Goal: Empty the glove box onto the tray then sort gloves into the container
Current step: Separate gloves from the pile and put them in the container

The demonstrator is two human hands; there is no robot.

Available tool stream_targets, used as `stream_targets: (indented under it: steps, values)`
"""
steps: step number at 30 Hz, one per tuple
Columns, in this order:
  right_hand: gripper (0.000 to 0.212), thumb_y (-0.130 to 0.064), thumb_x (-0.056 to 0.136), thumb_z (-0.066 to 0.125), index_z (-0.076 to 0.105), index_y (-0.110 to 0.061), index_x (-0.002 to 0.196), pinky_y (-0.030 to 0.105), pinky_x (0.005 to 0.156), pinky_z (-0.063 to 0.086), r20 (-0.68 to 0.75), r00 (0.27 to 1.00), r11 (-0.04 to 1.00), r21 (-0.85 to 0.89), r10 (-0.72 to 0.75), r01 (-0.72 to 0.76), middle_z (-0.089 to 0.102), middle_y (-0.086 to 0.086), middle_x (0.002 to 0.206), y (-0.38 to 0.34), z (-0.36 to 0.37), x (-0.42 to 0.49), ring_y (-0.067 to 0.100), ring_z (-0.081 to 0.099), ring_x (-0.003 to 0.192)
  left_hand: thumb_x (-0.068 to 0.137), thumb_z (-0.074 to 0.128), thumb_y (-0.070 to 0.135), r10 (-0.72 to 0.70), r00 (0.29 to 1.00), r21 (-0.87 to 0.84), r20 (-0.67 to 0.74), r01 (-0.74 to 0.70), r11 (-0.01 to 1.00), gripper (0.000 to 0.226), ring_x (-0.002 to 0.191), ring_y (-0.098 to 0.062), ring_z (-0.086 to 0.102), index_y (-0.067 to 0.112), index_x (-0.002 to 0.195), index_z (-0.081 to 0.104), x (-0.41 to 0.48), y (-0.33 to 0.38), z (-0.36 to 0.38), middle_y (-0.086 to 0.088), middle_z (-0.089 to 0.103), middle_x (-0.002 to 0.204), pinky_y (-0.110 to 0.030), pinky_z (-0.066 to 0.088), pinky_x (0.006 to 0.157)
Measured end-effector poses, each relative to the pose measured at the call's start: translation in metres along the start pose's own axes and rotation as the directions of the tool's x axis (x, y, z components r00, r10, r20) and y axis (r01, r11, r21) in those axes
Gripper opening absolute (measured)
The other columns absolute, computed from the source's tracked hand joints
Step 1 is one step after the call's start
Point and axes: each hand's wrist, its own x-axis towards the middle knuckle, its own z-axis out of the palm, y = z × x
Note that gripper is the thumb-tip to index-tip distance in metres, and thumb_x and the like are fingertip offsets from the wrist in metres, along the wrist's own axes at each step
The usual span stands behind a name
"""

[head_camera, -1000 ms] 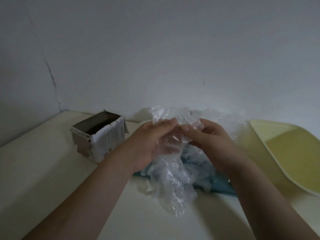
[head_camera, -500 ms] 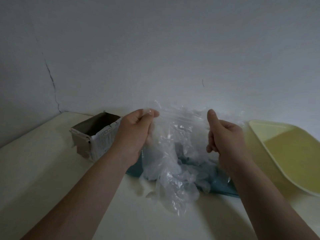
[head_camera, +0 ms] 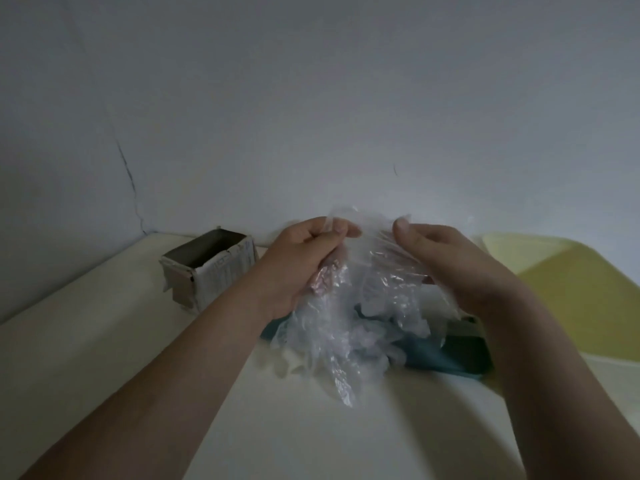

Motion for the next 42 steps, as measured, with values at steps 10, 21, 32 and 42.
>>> stream_targets:
  steps: [10, 21, 32, 42]
  values:
    - [0.037, -0.038, 0.106, 0.053, 0.071, -0.007, 0.114, 0.042, 0.073, 0.057, -0.266, 0.961, 0.923, 0.384, 0.076, 0.033, 0.068, 0.015, 0.080, 0.000, 0.004, 0.002, 0.028, 0.068, 0.074, 0.093, 0.066, 0.040, -0.188, 0.947, 0.003, 0.261, 0.194, 0.981, 0.039, 0.070, -0.020, 0.067, 0.005, 0.110, 0.072, -0.010, 0.011, -0.003, -0.011, 0.072, 0.093, -0.035, 0.058, 0.070]
    - [0.043, -0.039, 0.112, 0.037, 0.056, -0.002, 0.122, 0.044, 0.074, 0.065, -0.351, 0.918, 0.737, 0.667, 0.183, 0.108, 0.073, 0.028, 0.109, 0.002, 0.016, 0.013, 0.035, 0.076, 0.082, 0.081, 0.082, 0.054, -0.217, 0.975, -0.176, 0.051, 0.222, 0.959, 0.068, 0.111, -0.026, 0.073, 0.004, 0.125, 0.066, -0.001, -0.025, -0.013, -0.013, 0.075, 0.121, -0.042, 0.055, 0.100]
    - [0.037, -0.035, 0.102, 0.061, 0.062, -0.004, 0.122, 0.042, 0.085, 0.061, -0.142, 0.981, 0.749, 0.663, 0.130, -0.004, 0.074, 0.020, 0.115, 0.013, 0.017, 0.022, 0.033, 0.074, 0.100, 0.092, 0.073, 0.002, -0.140, 0.990, -0.065, 0.007, 0.140, 0.988, 0.014, 0.079, -0.031, 0.073, -0.003, 0.105, 0.070, 0.000, -0.023, 0.026, -0.024, 0.074, 0.093, -0.040, 0.061, 0.069]
    - [0.026, -0.024, 0.103, 0.063, 0.064, -0.004, 0.119, 0.040, 0.065, 0.063, -0.562, 0.784, 0.765, 0.616, 0.262, 0.186, 0.076, 0.024, 0.099, 0.033, 0.016, 0.034, 0.035, 0.077, 0.078, 0.105, 0.059, 0.015, -0.233, 0.955, 0.150, -0.185, 0.262, 0.953, 0.019, 0.060, -0.019, 0.067, 0.005, 0.112, 0.073, -0.030, -0.019, -0.051, -0.017, 0.079, 0.091, -0.027, 0.054, 0.052]
